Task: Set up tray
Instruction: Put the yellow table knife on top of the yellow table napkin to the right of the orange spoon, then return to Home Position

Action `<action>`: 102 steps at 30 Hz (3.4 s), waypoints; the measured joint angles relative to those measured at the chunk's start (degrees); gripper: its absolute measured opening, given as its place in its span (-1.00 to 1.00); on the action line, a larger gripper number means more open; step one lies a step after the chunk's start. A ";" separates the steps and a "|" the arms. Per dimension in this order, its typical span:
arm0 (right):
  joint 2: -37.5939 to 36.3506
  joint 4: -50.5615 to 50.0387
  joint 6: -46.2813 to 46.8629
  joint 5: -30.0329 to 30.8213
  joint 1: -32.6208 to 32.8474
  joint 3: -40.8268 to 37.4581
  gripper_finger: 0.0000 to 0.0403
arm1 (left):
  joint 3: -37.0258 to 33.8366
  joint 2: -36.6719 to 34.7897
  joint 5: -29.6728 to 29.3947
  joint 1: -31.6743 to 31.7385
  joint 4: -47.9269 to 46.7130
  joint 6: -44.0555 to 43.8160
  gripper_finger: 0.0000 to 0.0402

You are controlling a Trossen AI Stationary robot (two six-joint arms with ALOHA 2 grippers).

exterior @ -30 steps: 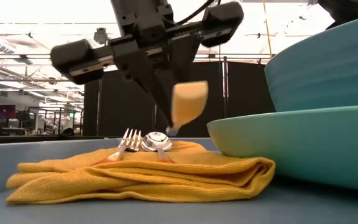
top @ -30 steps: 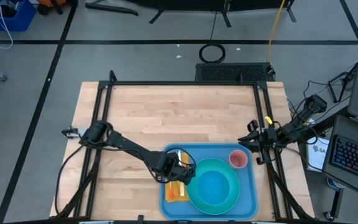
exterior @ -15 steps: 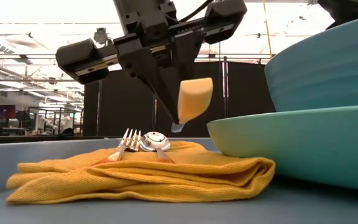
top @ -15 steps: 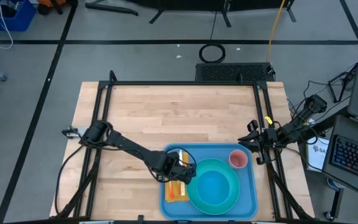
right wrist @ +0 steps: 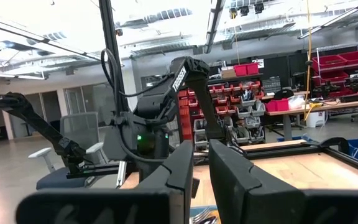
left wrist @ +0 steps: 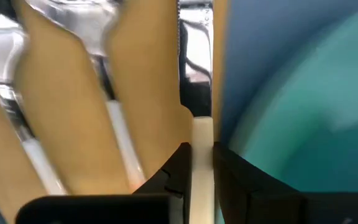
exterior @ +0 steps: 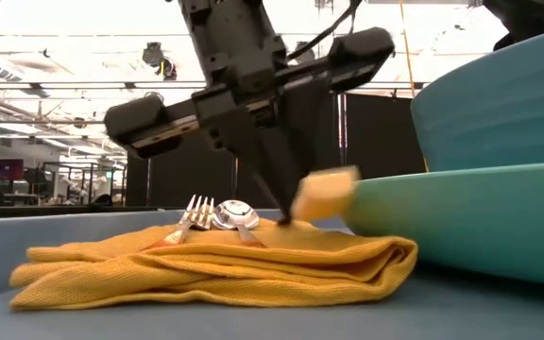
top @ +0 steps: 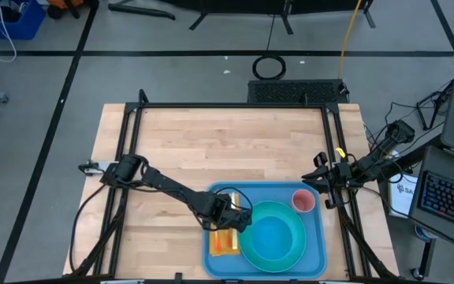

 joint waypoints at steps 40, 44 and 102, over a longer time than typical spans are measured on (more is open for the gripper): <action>0.05 0.02 -0.02 0.00 0.01 -0.02 -0.79 | -0.04 -0.54 0.11 -0.18 -2.02 0.59 -0.30; 0.05 -0.01 0.00 0.00 0.01 -0.02 -0.79 | -0.04 -2.29 -0.68 -0.94 -4.15 1.40 -0.30; 0.70 -0.06 -0.02 0.00 -0.01 0.00 -0.79 | -54.81 -55.62 -31.59 -14.78 66.13 114.88 -0.93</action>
